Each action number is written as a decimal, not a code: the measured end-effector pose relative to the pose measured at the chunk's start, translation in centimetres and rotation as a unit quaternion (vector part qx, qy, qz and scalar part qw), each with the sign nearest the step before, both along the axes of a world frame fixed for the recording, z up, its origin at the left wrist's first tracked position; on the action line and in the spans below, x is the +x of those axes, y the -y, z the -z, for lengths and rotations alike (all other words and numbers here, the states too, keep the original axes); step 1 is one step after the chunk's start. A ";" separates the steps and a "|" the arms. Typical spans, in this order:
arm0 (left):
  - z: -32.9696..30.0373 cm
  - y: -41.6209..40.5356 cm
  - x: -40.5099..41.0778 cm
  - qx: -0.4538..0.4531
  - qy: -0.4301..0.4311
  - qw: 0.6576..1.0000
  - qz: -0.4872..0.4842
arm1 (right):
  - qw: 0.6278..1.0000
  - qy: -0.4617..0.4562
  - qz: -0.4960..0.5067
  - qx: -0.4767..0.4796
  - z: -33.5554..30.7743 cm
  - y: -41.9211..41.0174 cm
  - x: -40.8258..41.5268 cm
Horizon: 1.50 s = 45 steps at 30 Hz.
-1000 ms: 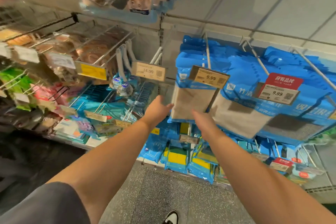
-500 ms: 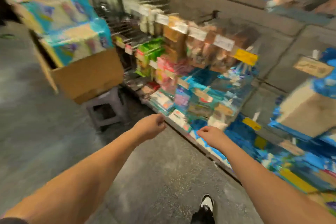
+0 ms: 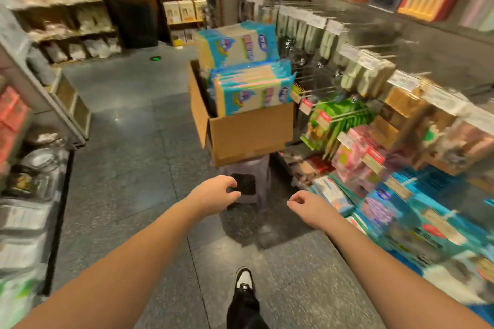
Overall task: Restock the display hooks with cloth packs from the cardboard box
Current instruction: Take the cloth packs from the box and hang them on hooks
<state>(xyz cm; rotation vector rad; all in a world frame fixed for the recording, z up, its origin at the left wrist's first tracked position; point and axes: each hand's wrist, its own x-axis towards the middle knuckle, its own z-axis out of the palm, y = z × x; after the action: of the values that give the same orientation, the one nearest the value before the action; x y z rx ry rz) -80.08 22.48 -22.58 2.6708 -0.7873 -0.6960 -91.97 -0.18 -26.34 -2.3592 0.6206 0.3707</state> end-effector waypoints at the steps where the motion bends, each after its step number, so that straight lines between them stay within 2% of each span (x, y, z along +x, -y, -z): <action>1: -0.1 -0.1 2.0 0.002 0.006 1.000 -0.002 | 1.000 0.006 -0.008 -0.001 0.0 -0.1 2.3; 11: -3.6 2.4 25.8 0.013 0.068 0.998 -0.004 | 0.998 0.038 -0.045 -0.027 -1.9 2.1 27.6; 20: -7.1 4.9 45.0 -0.035 0.114 0.993 -0.014 | 0.993 0.087 -0.040 -0.073 -6.9 5.1 45.7; 28: -8.1 10.6 64.4 -0.089 0.136 0.986 0.027 | 0.988 0.128 0.068 -0.046 -6.0 6.2 62.6; 33: -7.8 15.8 74.4 -0.106 0.115 0.985 0.069 | 0.974 0.109 0.196 0.020 -5.2 6.7 71.6; 40: -6.0 22.1 80.7 -0.005 0.102 0.985 0.142 | 0.925 0.109 0.343 0.122 -3.5 7.9 78.4; 45: -5.3 24.0 81.8 -0.010 0.101 0.986 0.135 | 0.887 0.139 0.402 0.182 -2.6 7.9 79.6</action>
<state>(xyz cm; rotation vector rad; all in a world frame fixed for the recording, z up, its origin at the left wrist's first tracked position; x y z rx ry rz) 1.73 -1.48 -17.29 2.6728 -1.2200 -0.4752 -12.37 -8.12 -23.76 -1.5735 1.1876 -0.2113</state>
